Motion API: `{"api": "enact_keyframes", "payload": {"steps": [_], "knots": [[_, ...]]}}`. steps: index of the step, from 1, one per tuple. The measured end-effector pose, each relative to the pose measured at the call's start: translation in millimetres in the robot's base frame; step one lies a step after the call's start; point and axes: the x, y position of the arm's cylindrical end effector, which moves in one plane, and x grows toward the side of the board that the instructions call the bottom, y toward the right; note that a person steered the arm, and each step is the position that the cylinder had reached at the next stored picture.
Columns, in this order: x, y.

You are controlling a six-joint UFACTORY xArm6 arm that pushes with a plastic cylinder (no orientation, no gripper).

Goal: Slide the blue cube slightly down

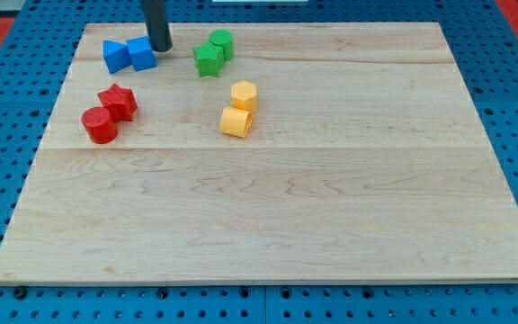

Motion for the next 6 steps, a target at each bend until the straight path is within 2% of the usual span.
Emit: {"api": "enact_keyframes", "payload": {"steps": [2,3,4,5,6], "knots": [[-42.6,-7.5],[-35.9,-30.5],[-1.4,-30.5],[13.8,-22.7],[-16.0,-12.2]]}}
